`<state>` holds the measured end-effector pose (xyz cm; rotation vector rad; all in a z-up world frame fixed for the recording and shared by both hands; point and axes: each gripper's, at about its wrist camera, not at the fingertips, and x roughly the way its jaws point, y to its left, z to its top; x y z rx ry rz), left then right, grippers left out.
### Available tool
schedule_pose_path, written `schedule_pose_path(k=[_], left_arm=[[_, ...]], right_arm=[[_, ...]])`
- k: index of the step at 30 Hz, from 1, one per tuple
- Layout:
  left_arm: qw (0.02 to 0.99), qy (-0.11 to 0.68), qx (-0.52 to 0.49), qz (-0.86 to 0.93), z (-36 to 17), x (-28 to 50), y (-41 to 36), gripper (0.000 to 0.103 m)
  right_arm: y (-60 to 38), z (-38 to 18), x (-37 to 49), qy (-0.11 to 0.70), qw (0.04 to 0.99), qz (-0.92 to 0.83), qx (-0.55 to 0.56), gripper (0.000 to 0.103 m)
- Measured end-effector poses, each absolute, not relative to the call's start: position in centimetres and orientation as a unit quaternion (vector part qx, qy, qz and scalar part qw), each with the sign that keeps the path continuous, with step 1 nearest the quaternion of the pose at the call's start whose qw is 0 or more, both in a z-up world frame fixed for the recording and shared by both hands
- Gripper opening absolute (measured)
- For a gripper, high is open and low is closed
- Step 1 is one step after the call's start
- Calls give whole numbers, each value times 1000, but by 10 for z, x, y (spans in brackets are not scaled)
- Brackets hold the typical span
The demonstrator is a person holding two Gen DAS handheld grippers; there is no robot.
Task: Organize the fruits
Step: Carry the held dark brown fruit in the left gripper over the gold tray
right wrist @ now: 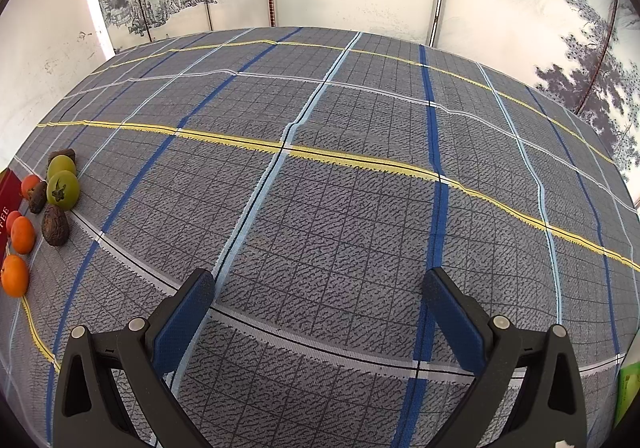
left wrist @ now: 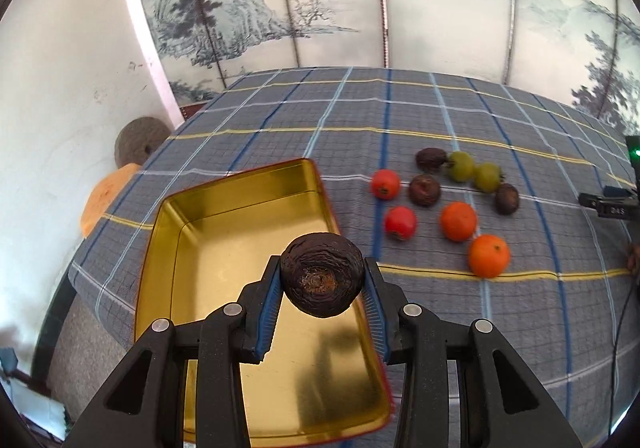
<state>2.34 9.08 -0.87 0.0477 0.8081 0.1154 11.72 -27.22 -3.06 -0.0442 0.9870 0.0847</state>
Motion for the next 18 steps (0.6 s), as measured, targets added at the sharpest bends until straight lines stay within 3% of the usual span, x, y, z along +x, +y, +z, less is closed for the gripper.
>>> schedule_pose_path(k=[18], left_arm=[[901, 418, 70, 89, -17, 51, 143, 40]], right_arm=[[-282, -31, 121, 474, 880, 12, -9, 103]])
